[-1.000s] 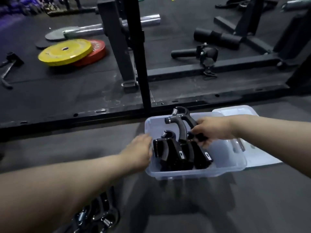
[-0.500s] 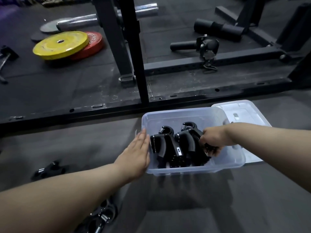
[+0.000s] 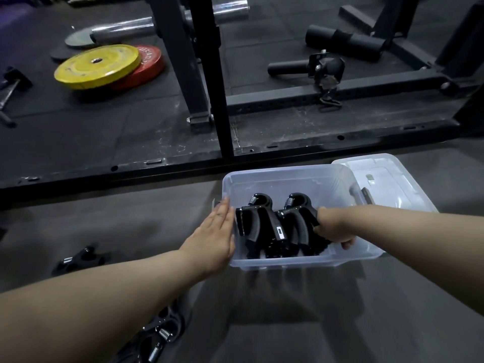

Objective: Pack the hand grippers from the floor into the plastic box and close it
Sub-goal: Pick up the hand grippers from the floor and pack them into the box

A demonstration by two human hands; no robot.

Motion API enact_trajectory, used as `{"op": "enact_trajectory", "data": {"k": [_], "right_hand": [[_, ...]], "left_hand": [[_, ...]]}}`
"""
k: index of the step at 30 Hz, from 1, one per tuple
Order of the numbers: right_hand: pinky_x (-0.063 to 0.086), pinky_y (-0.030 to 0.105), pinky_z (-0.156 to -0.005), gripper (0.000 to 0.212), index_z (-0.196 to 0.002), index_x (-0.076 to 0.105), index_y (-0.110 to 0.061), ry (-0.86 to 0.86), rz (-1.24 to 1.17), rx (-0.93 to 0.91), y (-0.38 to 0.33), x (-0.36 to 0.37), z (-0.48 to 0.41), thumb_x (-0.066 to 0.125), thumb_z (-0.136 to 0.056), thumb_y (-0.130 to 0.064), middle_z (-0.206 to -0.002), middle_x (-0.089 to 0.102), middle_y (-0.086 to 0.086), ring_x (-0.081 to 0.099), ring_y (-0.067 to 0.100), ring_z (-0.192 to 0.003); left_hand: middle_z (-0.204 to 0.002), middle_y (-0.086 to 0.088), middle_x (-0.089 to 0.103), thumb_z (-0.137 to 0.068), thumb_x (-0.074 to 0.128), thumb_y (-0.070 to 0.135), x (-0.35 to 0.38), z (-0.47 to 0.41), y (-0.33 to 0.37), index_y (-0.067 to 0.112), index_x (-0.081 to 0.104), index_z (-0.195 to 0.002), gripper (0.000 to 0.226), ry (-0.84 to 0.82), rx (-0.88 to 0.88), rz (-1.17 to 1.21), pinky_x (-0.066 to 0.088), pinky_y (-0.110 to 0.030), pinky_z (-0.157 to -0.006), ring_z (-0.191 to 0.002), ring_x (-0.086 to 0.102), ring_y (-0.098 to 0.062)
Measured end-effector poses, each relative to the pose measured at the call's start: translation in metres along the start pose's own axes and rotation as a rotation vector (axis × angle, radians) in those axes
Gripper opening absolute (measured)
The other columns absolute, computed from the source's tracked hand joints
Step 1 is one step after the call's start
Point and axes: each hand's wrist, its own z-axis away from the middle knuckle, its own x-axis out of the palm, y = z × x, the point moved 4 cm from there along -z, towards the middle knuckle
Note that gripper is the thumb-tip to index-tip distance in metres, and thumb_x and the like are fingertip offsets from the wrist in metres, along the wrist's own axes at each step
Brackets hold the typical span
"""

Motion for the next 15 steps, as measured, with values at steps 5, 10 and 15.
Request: {"op": "enact_trajectory", "data": {"k": [5, 10, 15], "right_hand": [[0.046, 0.023, -0.038, 0.028, -0.109, 0.034, -0.007, 0.05, -0.01, -0.035, -0.0058, -0.0066, 0.0078, 0.037, -0.103, -0.035, -0.078, 0.056, 0.015, 0.06, 0.023, -0.047], [0.056, 0.031, -0.047, 0.024, -0.11, 0.032, -0.009, 0.008, -0.04, -0.054, -0.0065, -0.0027, 0.008, 0.038, -0.102, -0.031, -0.083, 0.051, 0.012, 0.064, 0.025, -0.053], [0.056, 0.037, -0.068, 0.049, -0.128, 0.034, -0.003, 0.039, 0.088, 0.004, -0.0086, -0.0081, 0.0104, 0.034, -0.101, -0.044, -0.109, 0.059, 0.02, 0.068, 0.034, -0.08]], "left_hand": [[-0.159, -0.017, -0.022, -0.074, -0.01, 0.047, 0.0001, -0.0001, 0.0008, 0.0, 0.0, -0.154, 0.093, -0.006, 0.003, -0.011, -0.014, -0.023, -0.117, -0.15, -0.014, -0.022], [-0.159, -0.017, -0.025, -0.071, -0.014, 0.046, -0.0022, 0.001, 0.003, 0.001, -0.003, -0.154, 0.095, -0.023, -0.014, -0.039, -0.015, -0.022, -0.116, -0.15, -0.016, -0.021], [-0.159, -0.015, -0.027, -0.095, 0.008, 0.038, -0.0032, 0.0015, 0.0024, 0.002, -0.005, -0.154, 0.07, -0.052, -0.038, -0.01, -0.01, -0.026, -0.12, -0.15, -0.016, -0.021]]}}
